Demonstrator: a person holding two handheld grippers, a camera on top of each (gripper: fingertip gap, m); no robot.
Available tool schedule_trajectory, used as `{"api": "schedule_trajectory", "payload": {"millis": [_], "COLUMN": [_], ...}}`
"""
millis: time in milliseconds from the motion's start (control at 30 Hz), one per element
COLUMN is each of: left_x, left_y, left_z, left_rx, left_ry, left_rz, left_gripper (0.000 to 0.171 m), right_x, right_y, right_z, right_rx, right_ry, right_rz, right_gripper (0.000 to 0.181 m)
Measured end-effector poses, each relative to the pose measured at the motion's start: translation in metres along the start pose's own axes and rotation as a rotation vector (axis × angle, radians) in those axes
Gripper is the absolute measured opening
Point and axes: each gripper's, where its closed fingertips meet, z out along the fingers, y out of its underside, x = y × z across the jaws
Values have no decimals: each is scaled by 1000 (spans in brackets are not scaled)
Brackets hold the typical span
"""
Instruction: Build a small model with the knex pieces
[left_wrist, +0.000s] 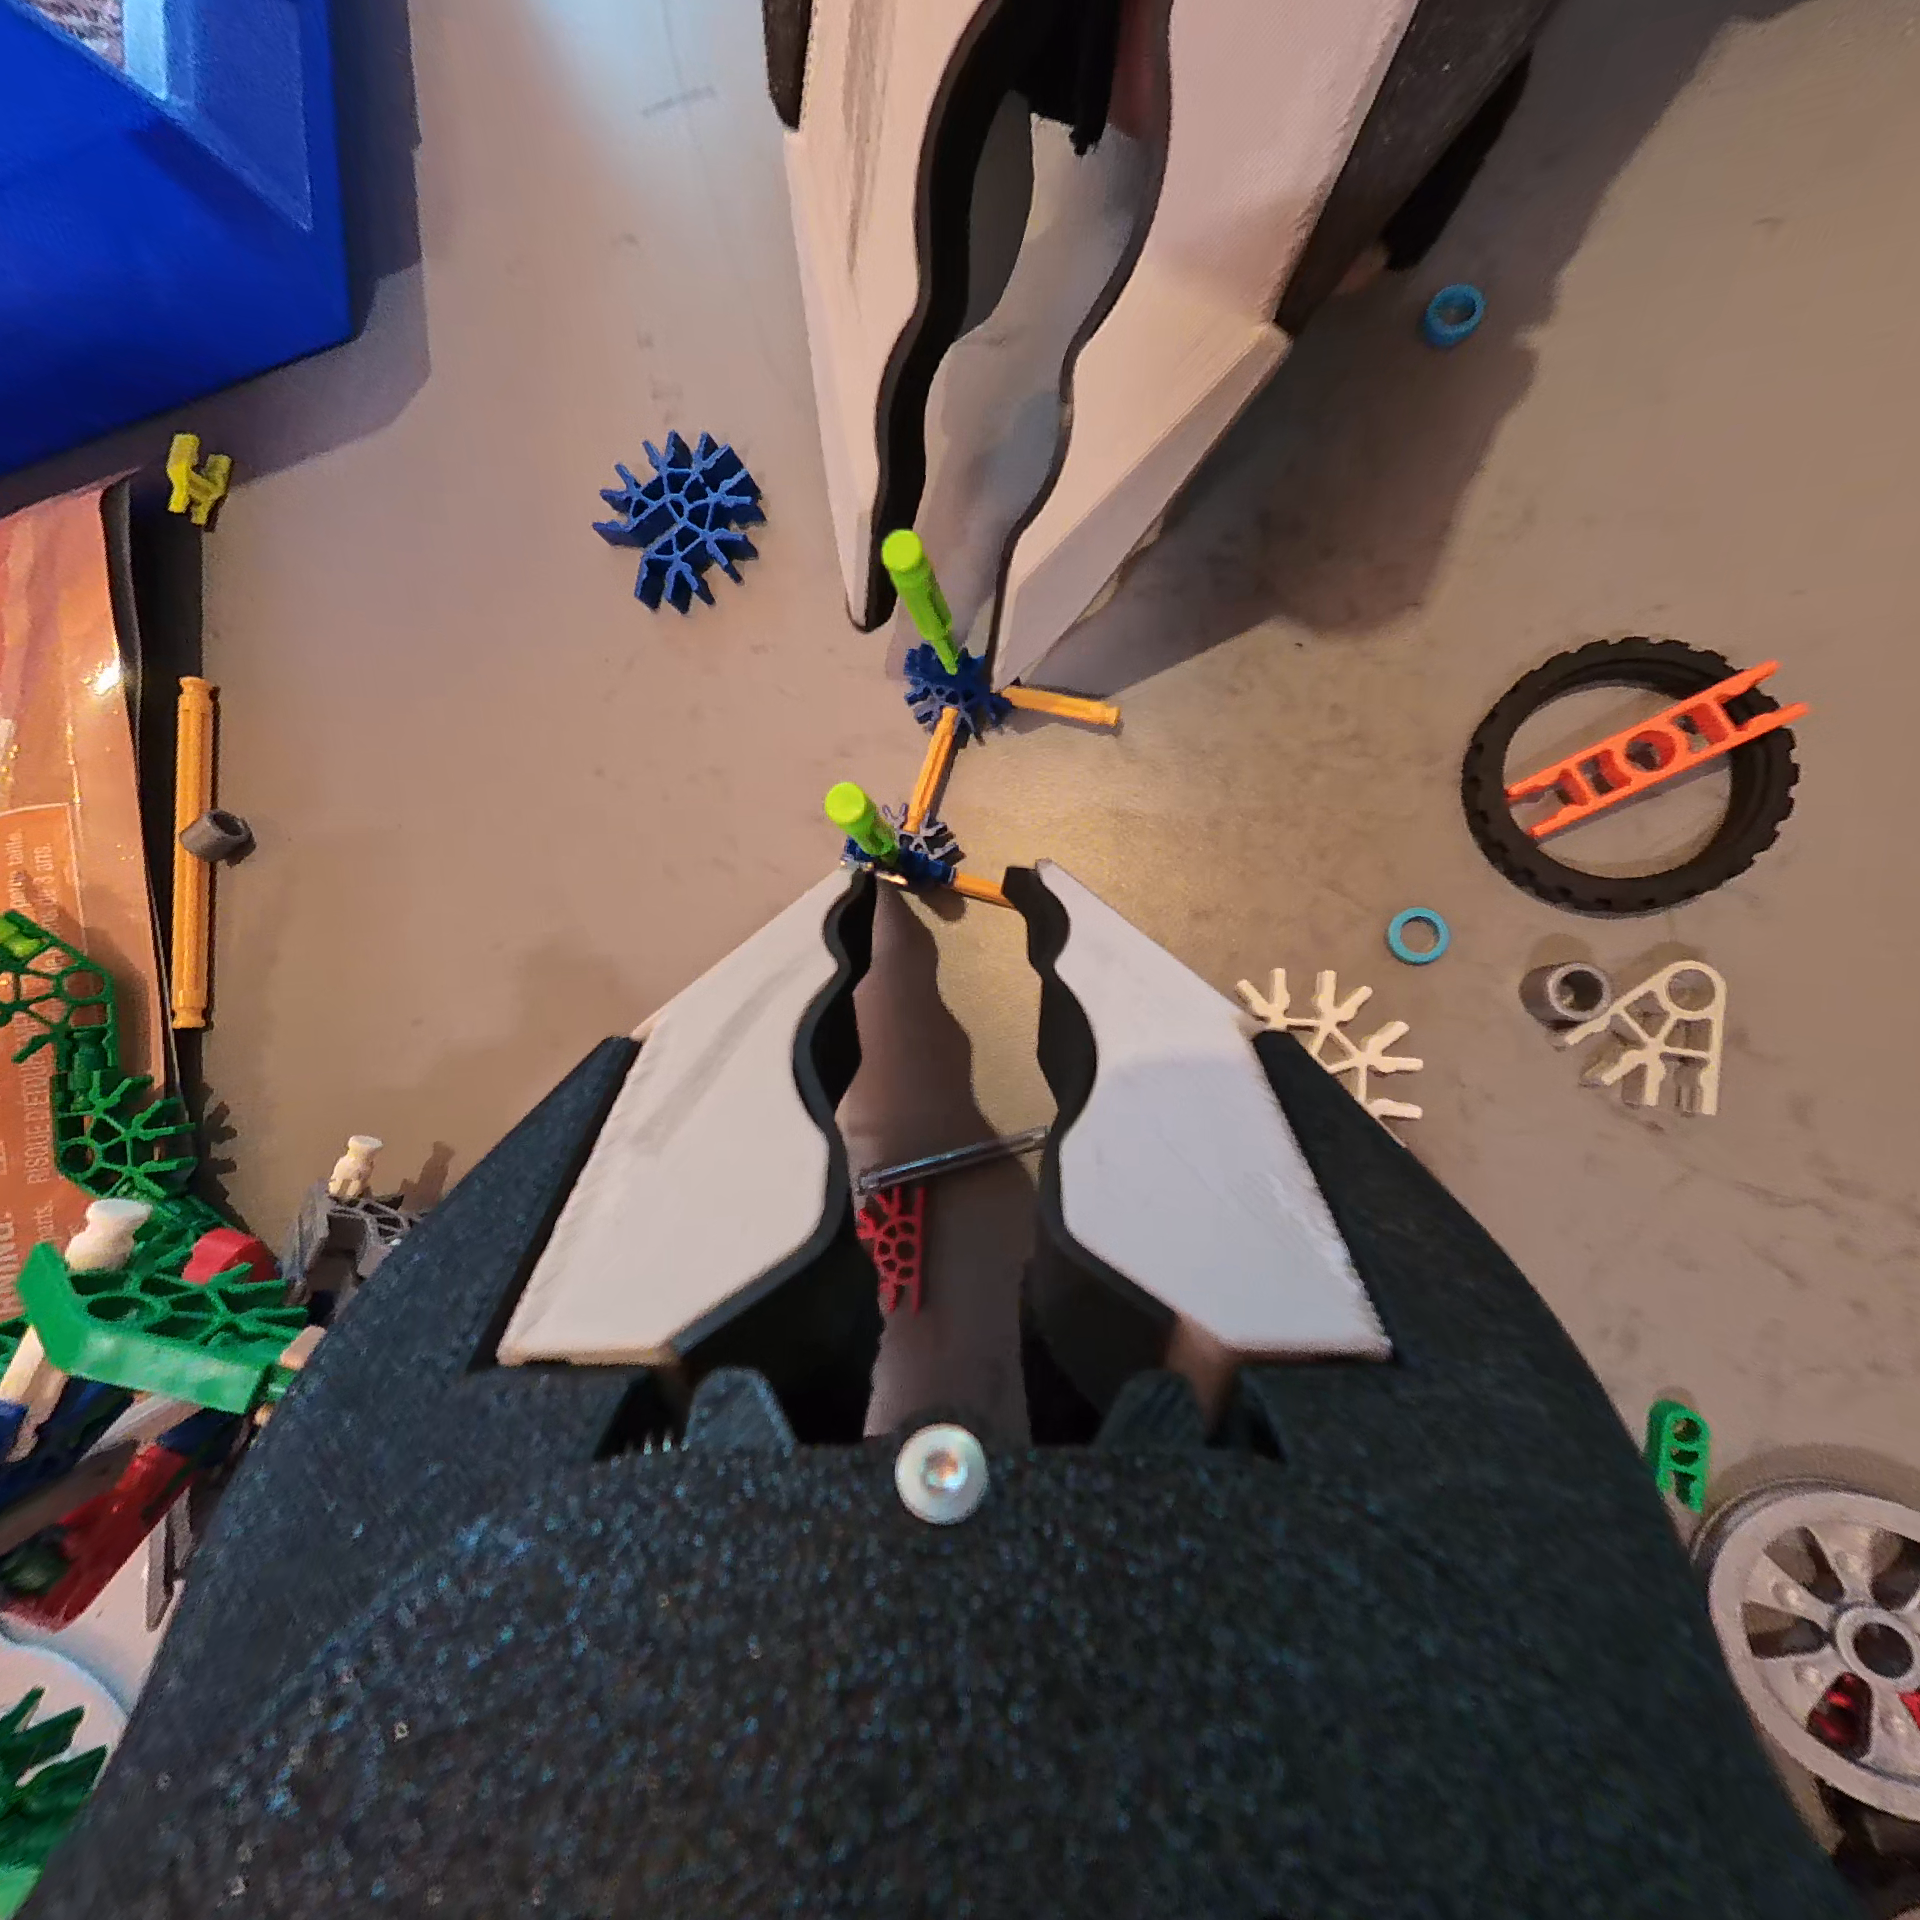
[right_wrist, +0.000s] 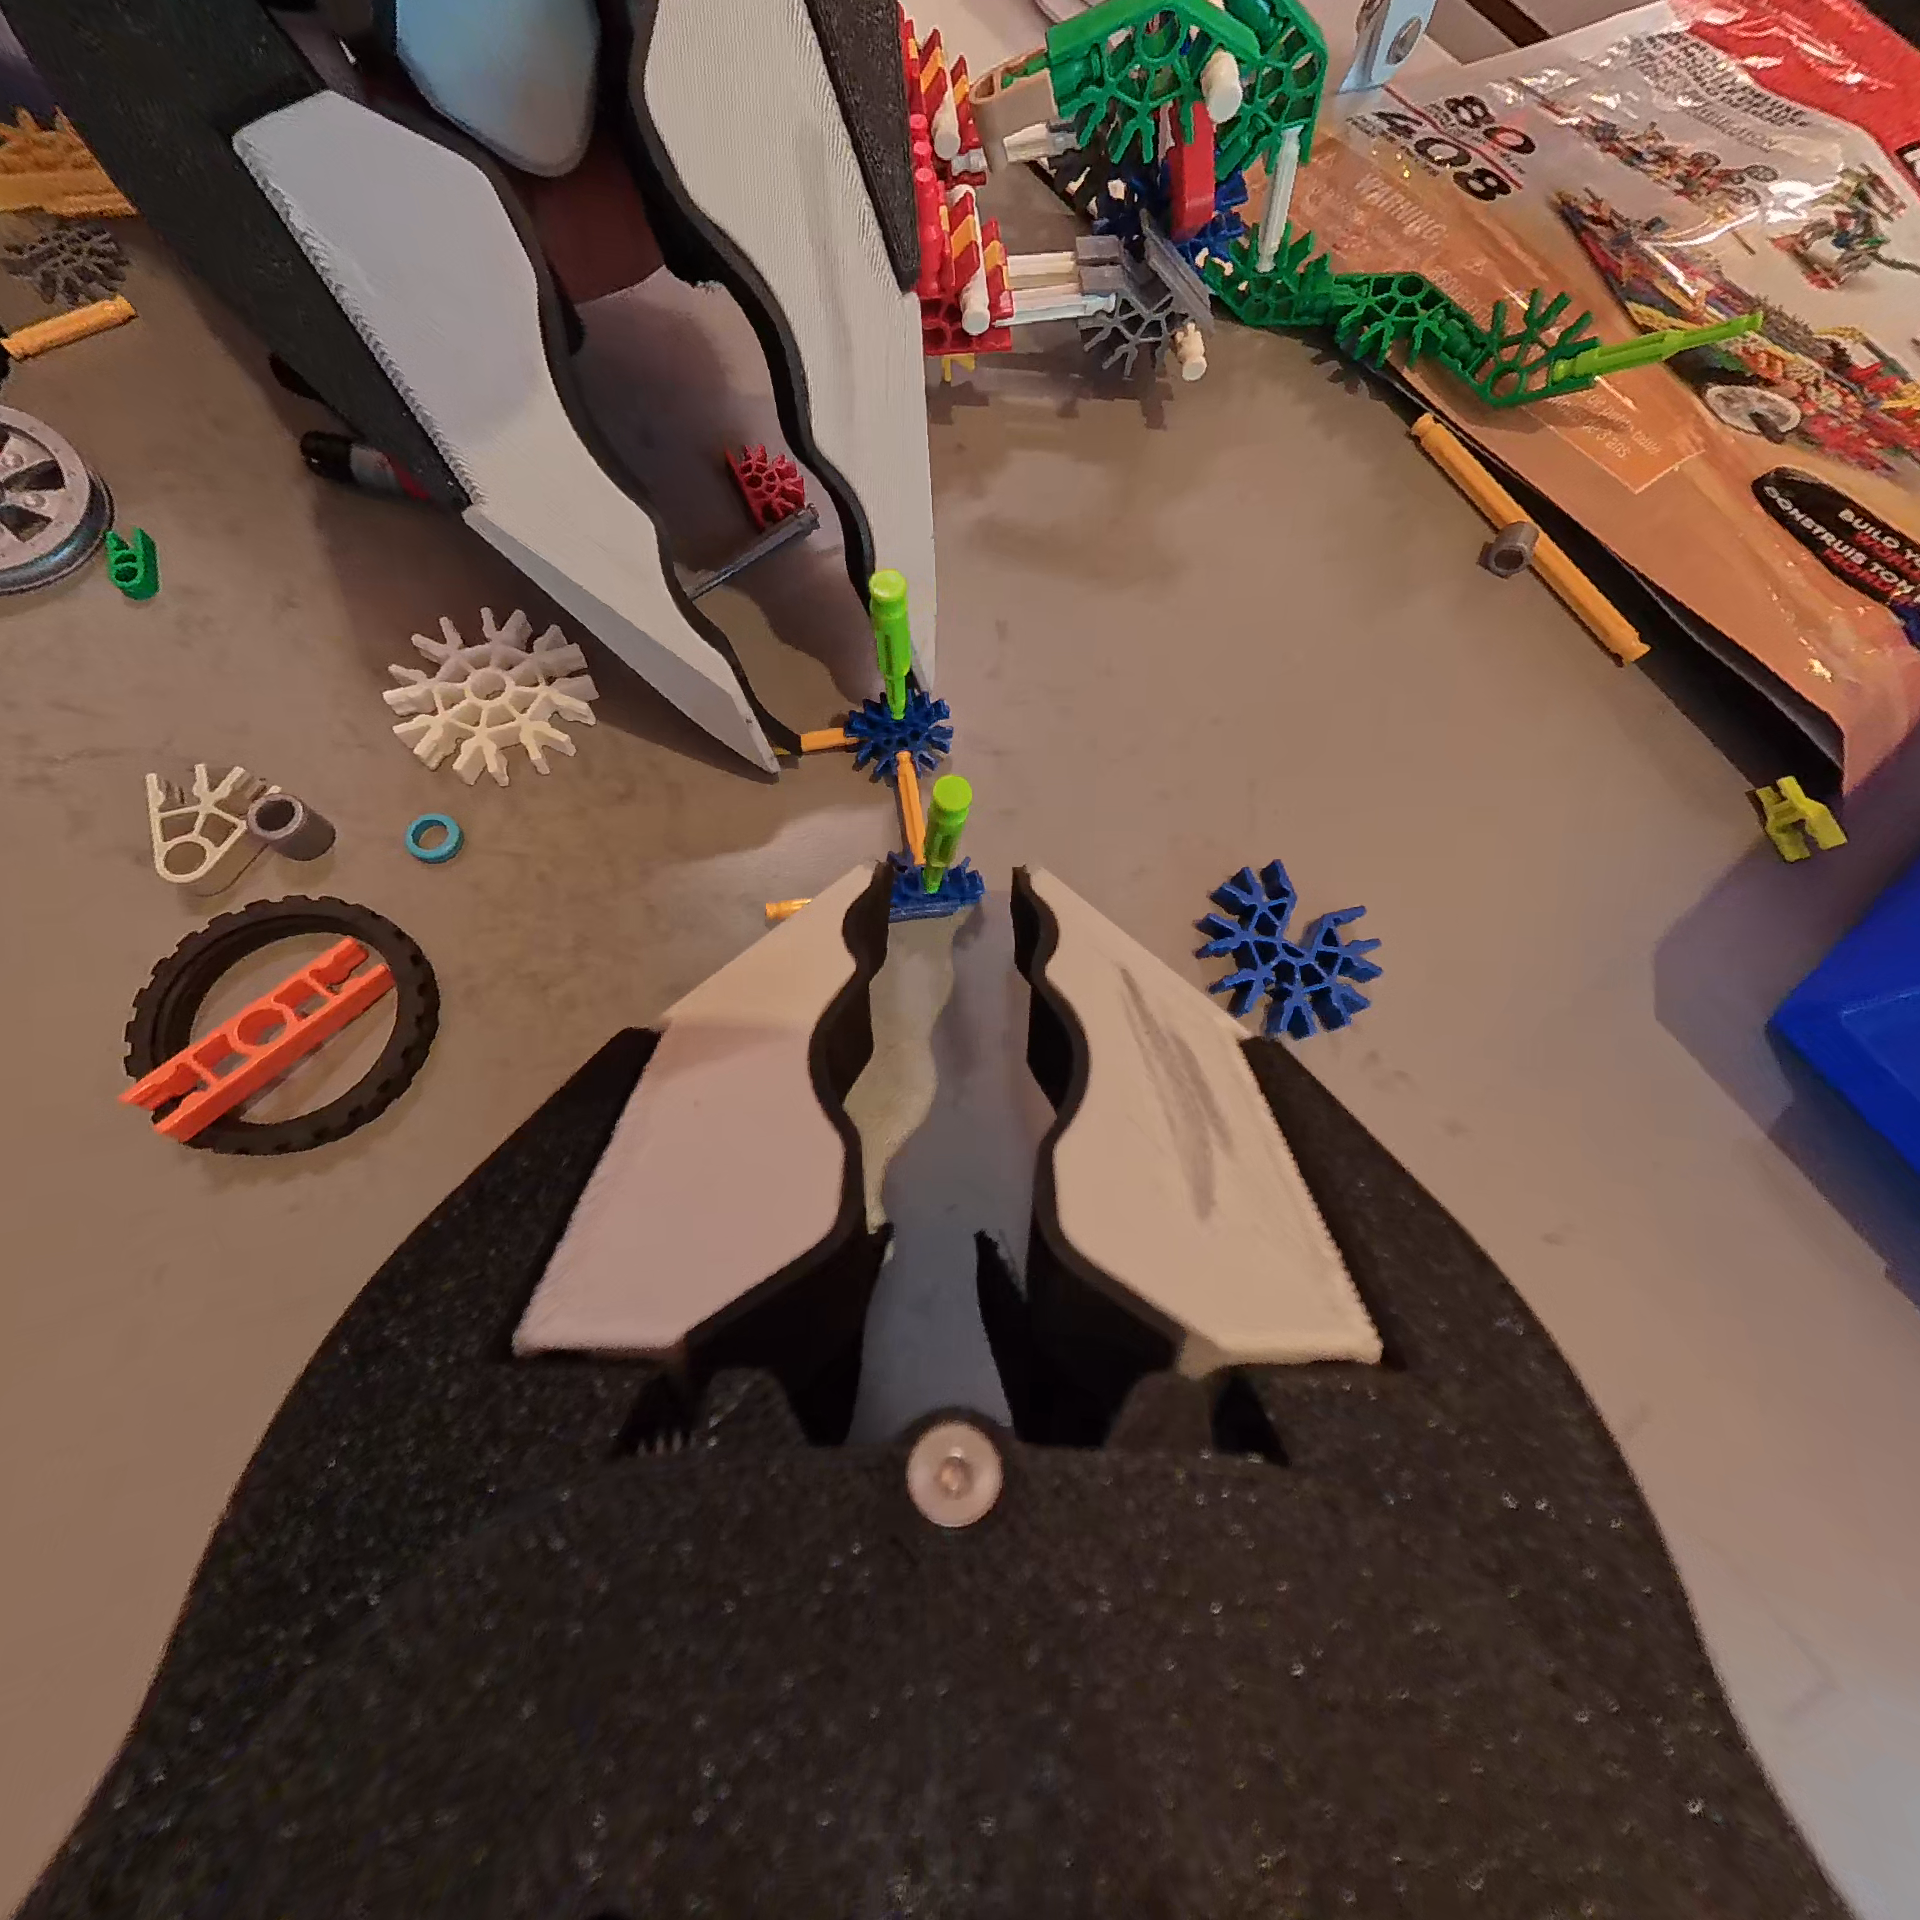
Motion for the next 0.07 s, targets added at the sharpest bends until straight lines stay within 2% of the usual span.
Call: {"api": "schedule_trajectory", "payload": {"millis": [67], "left_x": [0], "left_y": [0], "left_z": [0], "left_rx": [0], "left_ry": [0], "left_rz": [0], "left_gripper": [27], "right_x": [0], "right_y": [0], "right_z": [-1], "right_rx": [3], "right_ry": [-1], "right_rz": [7], "right_gripper": [23]}}
